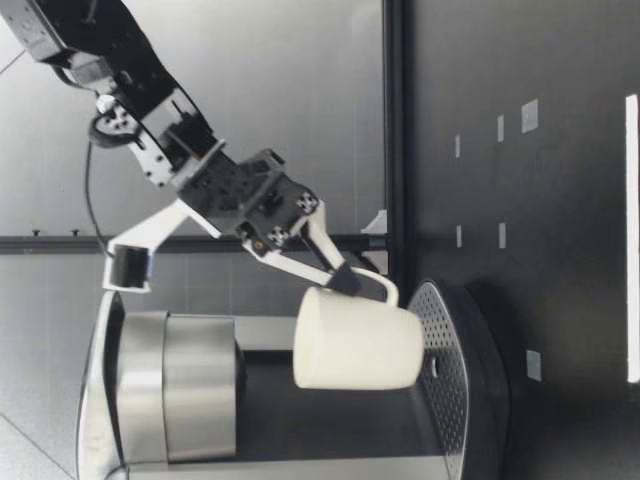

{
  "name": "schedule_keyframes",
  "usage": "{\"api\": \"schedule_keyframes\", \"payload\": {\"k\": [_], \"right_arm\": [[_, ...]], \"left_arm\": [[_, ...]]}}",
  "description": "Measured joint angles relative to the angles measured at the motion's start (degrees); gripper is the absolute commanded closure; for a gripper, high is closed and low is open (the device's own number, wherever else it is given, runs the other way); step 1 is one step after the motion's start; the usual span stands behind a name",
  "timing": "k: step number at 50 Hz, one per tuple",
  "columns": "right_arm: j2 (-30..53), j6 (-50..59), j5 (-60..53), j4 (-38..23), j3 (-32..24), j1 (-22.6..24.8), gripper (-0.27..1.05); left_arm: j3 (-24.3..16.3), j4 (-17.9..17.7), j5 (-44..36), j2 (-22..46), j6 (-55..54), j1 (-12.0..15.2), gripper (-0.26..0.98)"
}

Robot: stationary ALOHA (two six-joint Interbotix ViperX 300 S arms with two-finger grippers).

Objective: Place the coffee capsule inside the capsule container, then place the cup onto the center of the cup tray.

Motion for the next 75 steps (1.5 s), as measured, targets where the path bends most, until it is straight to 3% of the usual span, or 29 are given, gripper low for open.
{"api": "schedule_keyframes", "payload": {"k": [37, 53, 68, 75], "right_arm": [[4.3, 0.3, -0.2, -0.1, -3.4, 0.0, 0.6], [4.3, 1.1, -1.3, -0.2, -3.4, 0.0, 0.15], [4.0, 2.5, -2.0, -0.1, -3.4, 0.0, 0.15], [1.2, 3.0, -2.1, -0.1, -0.7, 0.0, 0.15]], "left_arm": [[0.2, 0.0, 0.0, 0.0, 0.0, 0.0, 0.6], [0.5, 0.1, 0.0, 0.0, -1.4, 0.0, 0.6], [0.7, 0.0, -0.1, 0.0, -1.9, 0.0, 0.6], [1.0, 0.2, -1.3, 0.0, -2.0, 0.0, 0.6]]}}
